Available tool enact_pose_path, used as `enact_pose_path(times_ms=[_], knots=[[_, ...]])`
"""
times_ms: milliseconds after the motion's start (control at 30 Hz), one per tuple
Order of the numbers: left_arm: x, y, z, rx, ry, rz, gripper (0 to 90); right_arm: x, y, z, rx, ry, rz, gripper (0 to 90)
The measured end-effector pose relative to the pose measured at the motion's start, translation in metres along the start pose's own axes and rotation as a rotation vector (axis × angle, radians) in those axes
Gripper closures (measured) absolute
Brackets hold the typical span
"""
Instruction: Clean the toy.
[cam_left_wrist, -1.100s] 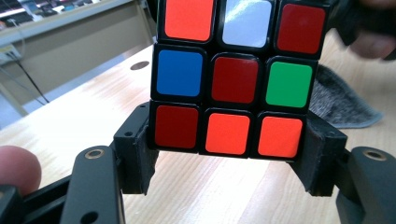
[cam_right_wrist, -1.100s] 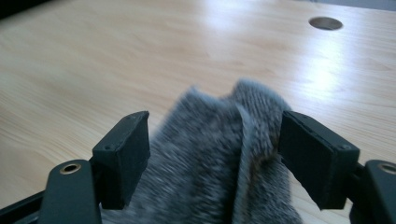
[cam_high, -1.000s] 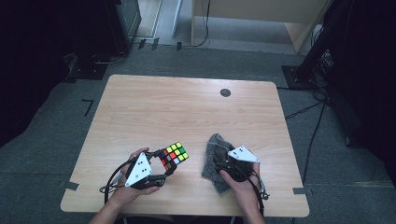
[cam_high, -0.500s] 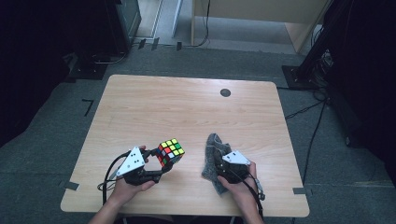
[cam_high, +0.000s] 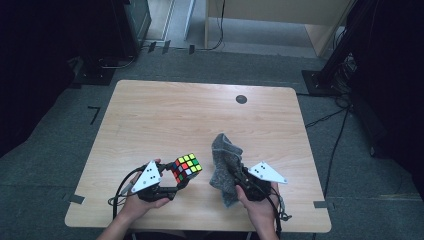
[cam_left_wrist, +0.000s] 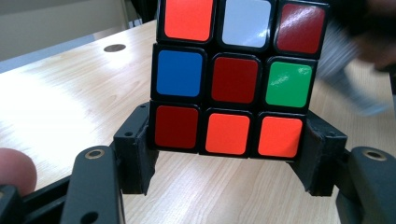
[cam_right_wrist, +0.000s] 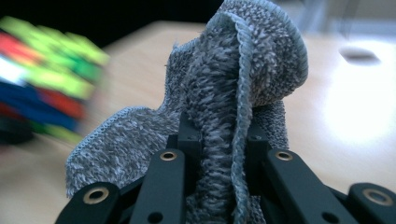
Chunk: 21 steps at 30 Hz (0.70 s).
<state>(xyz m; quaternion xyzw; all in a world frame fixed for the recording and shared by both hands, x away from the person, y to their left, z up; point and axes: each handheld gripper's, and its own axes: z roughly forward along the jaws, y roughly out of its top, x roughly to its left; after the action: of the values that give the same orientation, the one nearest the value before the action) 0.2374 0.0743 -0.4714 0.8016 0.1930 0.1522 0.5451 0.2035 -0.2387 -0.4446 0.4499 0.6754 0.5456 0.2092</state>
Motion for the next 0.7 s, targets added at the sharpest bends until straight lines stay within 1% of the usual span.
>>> enact_pose_path(times_ms=[67,100,200,233,300,400,467,500,533,600,633,700], knots=[[-0.003,0.000,0.002,0.005,-0.005,0.014,34.0,0.014,0.011,-0.010,-0.058,0.073,0.002,76.6],[-0.005,0.000,0.003,0.008,-0.007,0.019,34.0,0.020,0.015,-0.013,-0.074,0.100,0.002,76.6],[-0.010,0.000,0.007,0.010,-0.018,0.037,33.9,0.042,0.026,-0.023,-0.127,0.228,-0.004,76.4],[-0.012,0.001,0.007,0.012,-0.023,0.043,34.0,0.047,0.028,-0.024,-0.133,0.251,-0.012,76.3],[-0.016,0.002,0.008,0.009,-0.036,0.055,34.0,0.055,0.028,-0.022,-0.123,0.276,-0.022,76.1],[-0.022,0.005,0.008,-0.011,-0.055,0.074,34.0,0.058,0.021,-0.012,-0.092,0.274,-0.030,75.8],[-0.025,0.007,0.007,-0.022,-0.063,0.081,34.0,0.057,0.016,-0.006,-0.077,0.259,-0.035,75.6],[-0.026,0.009,0.006,-0.012,-0.053,0.098,34.0,0.056,0.012,-0.004,-0.068,0.243,-0.045,74.9],[-0.027,0.009,0.006,-0.005,-0.044,0.107,34.0,0.056,0.009,-0.002,-0.072,0.221,-0.062,74.7],[-0.025,0.009,0.006,-0.004,-0.046,0.104,33.9,0.053,0.007,0.001,-0.059,0.198,-0.079,74.5],[-0.025,0.008,0.005,-0.004,-0.045,0.103,34.0,0.050,0.007,0.002,-0.050,0.187,-0.078,74.4],[-0.025,0.009,0.004,-0.010,-0.045,0.103,34.0,0.044,0.004,0.004,-0.029,0.144,-0.076,74.4]])
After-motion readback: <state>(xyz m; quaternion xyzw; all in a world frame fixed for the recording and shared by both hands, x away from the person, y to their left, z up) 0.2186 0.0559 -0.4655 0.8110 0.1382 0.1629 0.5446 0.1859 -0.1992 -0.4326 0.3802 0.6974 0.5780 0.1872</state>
